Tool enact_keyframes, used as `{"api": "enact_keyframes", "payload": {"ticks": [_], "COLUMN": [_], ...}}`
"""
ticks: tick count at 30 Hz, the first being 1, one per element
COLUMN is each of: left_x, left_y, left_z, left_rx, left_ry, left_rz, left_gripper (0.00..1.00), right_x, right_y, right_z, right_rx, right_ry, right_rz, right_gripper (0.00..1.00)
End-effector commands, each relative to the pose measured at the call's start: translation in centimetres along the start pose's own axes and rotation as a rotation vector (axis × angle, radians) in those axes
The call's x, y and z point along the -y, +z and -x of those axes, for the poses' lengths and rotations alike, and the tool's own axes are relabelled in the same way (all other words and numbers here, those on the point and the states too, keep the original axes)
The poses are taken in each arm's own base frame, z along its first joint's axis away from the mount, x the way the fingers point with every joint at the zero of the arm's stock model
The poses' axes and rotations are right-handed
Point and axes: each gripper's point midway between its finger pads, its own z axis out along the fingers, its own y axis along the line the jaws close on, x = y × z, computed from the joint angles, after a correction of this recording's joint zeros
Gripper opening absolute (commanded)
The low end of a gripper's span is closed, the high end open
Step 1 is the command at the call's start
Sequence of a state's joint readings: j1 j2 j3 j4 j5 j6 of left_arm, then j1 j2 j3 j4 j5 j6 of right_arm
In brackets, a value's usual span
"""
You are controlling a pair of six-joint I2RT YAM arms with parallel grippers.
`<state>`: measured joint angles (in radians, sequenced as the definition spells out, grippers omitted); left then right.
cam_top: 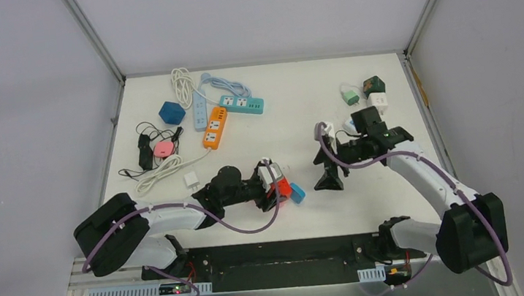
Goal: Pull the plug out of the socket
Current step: Remove the plug from the socket.
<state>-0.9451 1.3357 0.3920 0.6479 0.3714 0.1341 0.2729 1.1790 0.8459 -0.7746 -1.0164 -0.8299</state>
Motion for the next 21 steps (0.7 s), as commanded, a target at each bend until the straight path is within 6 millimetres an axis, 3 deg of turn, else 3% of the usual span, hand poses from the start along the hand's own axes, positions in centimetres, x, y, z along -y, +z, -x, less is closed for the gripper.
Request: {"api": "enact_keyframes", "payload": {"ticks": [1,5,13,21], "left_x": [-0.2,-0.1,-0.3,-0.5], "left_y": [0.0,0.3,0.6,-0.2], "left_z": [0.9,1.3,0.9,0.8], "left_rx": [0.061,0.079,0.085,0.094], "left_ry": [-0.041,-0.065,-0.089,-0.065], "left_rz": [0.011,0.005,0.015,0.04], "left_gripper": [0.0,0.0,0.0,0.0], "right_x": [1.3,0.6,-1.7,-2.1], "right_y": [2.1,4.5,7.7,8.9], "right_z": [0.8,1.1,-0.8,-1.5], "right_rx": [-0.01,0.0,-0.065,-0.1], "right_ry": [-0.164,-0.243,-0.229,-0.204], "right_rz": [-0.04,0.018,0.153,0.198], "right_gripper": [0.94,0.94,0.94,0.94]}}
